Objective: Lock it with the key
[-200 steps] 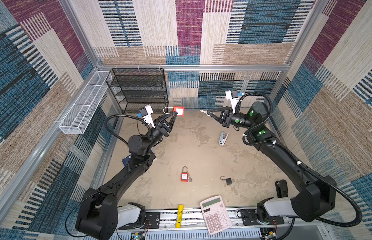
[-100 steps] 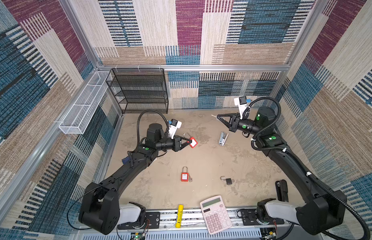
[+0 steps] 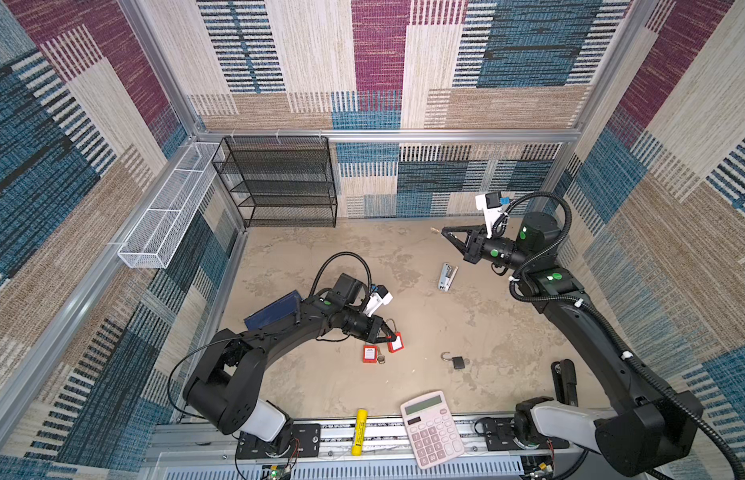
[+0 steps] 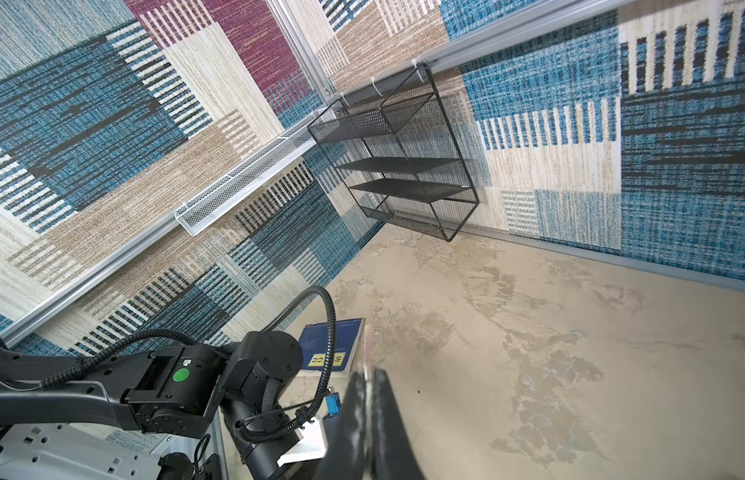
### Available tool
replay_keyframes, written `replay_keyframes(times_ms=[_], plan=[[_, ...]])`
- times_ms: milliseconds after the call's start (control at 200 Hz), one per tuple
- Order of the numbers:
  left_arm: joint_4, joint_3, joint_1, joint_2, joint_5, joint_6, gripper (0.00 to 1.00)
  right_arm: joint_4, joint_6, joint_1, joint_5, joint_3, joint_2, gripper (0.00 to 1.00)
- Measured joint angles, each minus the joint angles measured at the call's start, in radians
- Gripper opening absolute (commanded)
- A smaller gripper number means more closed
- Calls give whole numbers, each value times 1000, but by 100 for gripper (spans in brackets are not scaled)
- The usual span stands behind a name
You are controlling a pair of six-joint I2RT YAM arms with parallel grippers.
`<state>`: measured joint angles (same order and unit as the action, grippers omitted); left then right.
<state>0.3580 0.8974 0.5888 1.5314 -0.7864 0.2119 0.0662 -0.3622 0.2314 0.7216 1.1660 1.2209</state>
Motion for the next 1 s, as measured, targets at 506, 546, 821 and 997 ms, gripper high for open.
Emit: replay_keyframes(times_ms=[506, 546, 821, 997], plan=[[92, 86, 77, 130, 116, -39, 0, 11, 12, -2, 0, 19, 2, 0], [95, 92, 81, 138, 122, -39, 0, 11, 12, -2, 0, 19, 2, 0], [102, 129, 86, 190, 129, -31, 0, 13, 23, -3, 1, 21, 3, 0], [115, 145, 88, 210, 133, -32, 0, 14, 26, -3, 1, 21, 3, 0]])
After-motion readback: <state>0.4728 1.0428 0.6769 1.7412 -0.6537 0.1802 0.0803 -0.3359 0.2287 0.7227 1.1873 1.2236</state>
